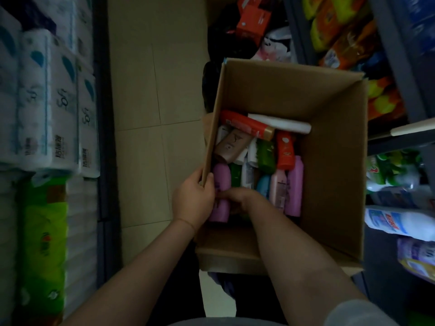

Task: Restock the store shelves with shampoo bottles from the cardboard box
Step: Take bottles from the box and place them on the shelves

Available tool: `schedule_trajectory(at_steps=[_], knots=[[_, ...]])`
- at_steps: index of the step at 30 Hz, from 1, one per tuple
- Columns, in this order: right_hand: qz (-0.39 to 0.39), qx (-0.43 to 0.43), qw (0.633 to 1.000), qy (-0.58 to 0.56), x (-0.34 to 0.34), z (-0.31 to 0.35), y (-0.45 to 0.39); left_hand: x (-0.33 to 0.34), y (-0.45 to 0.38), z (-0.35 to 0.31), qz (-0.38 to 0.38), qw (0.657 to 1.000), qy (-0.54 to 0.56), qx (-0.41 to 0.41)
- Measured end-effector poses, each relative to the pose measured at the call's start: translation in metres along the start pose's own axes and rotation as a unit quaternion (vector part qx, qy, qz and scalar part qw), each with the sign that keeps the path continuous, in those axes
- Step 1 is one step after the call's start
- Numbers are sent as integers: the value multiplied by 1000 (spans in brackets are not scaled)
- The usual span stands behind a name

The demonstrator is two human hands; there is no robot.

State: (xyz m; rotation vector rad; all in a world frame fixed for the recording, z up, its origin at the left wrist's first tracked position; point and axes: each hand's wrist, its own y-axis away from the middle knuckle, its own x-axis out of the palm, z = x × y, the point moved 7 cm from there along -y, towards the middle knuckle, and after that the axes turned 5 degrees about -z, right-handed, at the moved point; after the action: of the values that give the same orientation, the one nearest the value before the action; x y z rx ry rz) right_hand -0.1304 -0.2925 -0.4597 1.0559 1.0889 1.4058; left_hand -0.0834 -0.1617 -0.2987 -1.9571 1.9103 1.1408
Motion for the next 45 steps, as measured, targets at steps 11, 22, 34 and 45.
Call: schedule_trajectory(at_steps=[11,22,34,45], knots=[[87,-191,974,-85,-57,22,226,-34,29,-104,-28,989,106,97],[-190,-489,835,-168,-182,4,489,7,200,-385,332,865,331,179],[-564,-535,588,-223,-294,-121,634,93,300,-493,418,833,174,317],[-628,-486,535,-288,-324,-224,648,189,365,-462,398,699,-166,570]])
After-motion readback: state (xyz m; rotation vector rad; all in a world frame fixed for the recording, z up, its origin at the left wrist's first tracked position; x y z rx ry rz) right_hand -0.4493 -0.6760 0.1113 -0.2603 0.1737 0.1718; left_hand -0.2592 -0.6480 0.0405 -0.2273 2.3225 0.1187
